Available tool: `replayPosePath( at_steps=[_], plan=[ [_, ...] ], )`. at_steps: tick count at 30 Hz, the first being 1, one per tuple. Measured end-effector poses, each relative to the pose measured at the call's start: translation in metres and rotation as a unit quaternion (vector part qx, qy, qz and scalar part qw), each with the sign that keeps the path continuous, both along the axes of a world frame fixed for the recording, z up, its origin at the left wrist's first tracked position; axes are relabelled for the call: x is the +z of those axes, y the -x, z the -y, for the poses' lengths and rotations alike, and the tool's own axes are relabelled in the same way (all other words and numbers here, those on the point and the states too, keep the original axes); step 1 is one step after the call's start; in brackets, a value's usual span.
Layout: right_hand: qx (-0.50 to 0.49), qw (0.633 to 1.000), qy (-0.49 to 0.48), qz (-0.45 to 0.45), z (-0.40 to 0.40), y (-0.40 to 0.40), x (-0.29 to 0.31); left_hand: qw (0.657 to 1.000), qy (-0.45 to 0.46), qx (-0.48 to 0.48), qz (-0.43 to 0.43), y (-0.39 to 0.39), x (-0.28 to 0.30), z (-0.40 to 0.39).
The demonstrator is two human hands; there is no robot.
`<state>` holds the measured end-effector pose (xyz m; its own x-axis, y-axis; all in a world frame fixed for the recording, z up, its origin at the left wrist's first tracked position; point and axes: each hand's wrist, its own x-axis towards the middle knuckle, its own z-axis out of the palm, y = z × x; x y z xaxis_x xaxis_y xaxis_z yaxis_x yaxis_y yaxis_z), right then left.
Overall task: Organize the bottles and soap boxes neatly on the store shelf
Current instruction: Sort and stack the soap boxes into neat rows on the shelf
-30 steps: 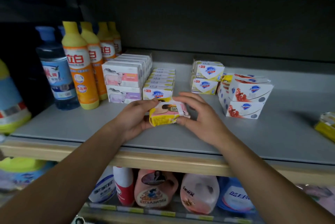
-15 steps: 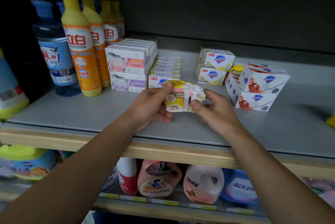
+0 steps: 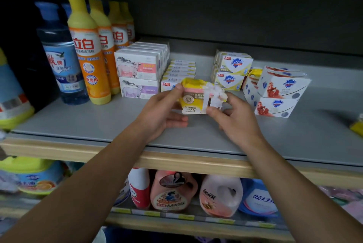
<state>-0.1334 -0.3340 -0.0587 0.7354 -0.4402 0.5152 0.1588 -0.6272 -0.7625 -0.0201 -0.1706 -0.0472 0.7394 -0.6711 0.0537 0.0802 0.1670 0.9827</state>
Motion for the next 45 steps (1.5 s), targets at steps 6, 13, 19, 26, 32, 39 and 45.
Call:
replayPosePath(
  at_steps=[6,13,19,26,32,39,45],
  plan=[
    [-0.004,0.971,0.237,0.004,-0.002,0.005,0.001,0.999,0.029,-0.005,-0.032,0.0,0.0,-0.005],
    [-0.019,0.951,0.29,-0.107,-0.003,0.031,0.013,0.993,0.038,0.052,0.103,0.027,0.008,0.005],
    [-0.111,0.949,0.29,-0.062,0.014,0.072,0.031,0.984,0.031,-0.021,0.174,0.067,0.02,0.044],
    [-0.267,0.934,0.232,-0.044,0.087,0.168,0.039,0.906,-0.162,-0.053,0.388,0.106,0.0,0.109],
    [-0.411,0.896,0.158,-0.048,0.163,0.223,0.049,0.733,-0.303,-0.097,0.602,0.119,-0.021,0.136],
    [-0.491,0.849,0.151,-0.125,0.23,0.235,0.07,0.73,-0.302,-0.076,0.608,0.114,-0.028,0.137],
    [-0.475,0.824,0.166,-0.26,0.246,0.229,0.052,0.75,-0.286,-0.074,0.592,0.114,-0.028,0.136]
  ],
)
